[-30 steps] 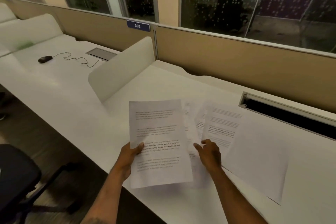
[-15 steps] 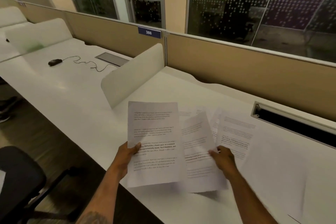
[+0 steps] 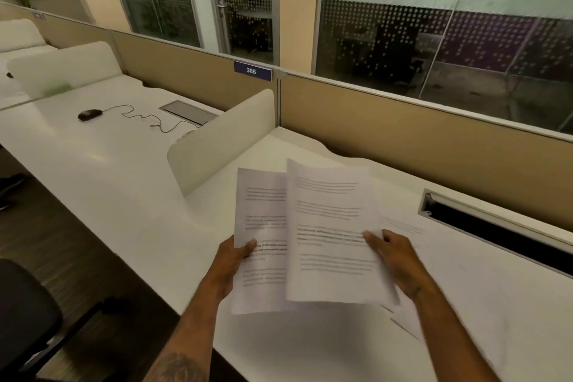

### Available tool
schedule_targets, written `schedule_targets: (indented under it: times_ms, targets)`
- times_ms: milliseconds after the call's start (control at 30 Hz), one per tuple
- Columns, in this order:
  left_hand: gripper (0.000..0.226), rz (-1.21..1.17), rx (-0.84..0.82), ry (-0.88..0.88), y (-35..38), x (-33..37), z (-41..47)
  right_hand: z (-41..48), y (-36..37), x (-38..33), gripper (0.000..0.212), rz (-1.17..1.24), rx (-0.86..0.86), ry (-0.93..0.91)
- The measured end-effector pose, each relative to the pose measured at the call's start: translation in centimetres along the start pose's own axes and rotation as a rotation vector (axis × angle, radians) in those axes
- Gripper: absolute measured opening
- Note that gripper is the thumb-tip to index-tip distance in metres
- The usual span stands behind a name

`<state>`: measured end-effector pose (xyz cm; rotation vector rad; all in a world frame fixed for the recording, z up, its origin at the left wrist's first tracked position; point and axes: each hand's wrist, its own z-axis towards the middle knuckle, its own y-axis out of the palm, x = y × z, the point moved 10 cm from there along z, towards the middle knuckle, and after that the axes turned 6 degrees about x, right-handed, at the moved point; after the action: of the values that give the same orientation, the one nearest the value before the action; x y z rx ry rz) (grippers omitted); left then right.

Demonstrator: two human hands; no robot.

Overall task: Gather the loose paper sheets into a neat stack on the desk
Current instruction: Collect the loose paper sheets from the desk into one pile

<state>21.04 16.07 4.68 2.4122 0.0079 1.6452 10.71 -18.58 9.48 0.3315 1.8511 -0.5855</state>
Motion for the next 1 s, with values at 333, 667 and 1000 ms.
schedule_targets:
  times_ms: [333,667,1000]
  targets:
    - [0.081,-0.089,-0.123,-0.147,5.7,-1.5,-0.2,-1.2,6.2,1.6,0.019,0.124,0.029,0.007]
    - [0.034,0.132,-0.097,0.006,7.9,-2.2,1.4,-1.0,-3.4,5.0,0.037,-0.063,0.312,0.051]
    - [0.034,0.122,-0.088,0.022,7.9,-2.1,2.0,-9.5,-19.3,22.0,0.075,-0.560,0.733,0.742]
